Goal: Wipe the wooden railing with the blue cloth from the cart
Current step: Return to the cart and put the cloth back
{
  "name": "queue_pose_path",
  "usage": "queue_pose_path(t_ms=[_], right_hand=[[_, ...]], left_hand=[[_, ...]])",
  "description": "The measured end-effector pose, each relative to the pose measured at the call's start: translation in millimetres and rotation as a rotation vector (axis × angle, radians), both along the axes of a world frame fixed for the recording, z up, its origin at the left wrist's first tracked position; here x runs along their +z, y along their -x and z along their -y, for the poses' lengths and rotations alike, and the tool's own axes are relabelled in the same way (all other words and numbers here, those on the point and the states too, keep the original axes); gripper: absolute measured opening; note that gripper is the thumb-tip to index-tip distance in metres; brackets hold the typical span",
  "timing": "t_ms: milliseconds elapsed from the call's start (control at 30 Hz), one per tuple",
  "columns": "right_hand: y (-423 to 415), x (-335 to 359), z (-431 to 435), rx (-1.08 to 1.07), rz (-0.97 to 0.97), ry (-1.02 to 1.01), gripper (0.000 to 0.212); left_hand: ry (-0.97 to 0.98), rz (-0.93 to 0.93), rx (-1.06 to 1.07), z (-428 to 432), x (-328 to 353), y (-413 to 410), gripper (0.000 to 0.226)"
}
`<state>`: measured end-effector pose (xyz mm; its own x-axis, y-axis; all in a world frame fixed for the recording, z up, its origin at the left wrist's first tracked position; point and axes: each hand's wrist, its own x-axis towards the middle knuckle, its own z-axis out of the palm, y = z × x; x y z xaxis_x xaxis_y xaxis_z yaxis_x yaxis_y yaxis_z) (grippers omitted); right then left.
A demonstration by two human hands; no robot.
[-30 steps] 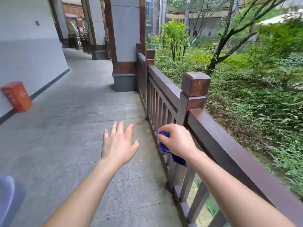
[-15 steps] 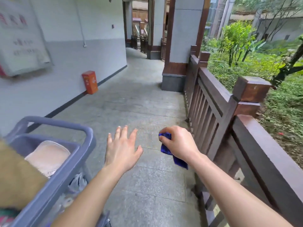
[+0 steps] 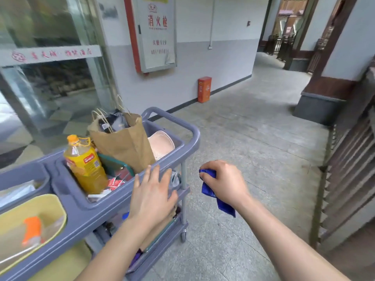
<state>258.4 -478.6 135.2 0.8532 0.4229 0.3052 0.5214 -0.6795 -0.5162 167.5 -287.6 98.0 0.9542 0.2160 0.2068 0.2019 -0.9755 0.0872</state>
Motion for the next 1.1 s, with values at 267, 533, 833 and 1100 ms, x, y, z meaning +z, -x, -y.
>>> queue_pose_path(t_ms=[267,533,833,1100], right_hand=[[34,-1,-101,0.213,0.045,-0.019,0.017],[73,-21,-224,0.35,0.014,-0.063,0.015],[101,-76,-340,0.413,-0.086,-0.103,0.014],[102,-136,-380,0.457,-0.005,0.189,0.038]], left_hand=[[-0.015,0.017,0.215,-88,-6,80,0.062],[0.022,0.015,0.402,-193,-31,150,0.06],[0.119,-0.12,0.562,-253,-89,193,0.076],[0.153,-0.223,0.587,-263,-117,194,0.07]])
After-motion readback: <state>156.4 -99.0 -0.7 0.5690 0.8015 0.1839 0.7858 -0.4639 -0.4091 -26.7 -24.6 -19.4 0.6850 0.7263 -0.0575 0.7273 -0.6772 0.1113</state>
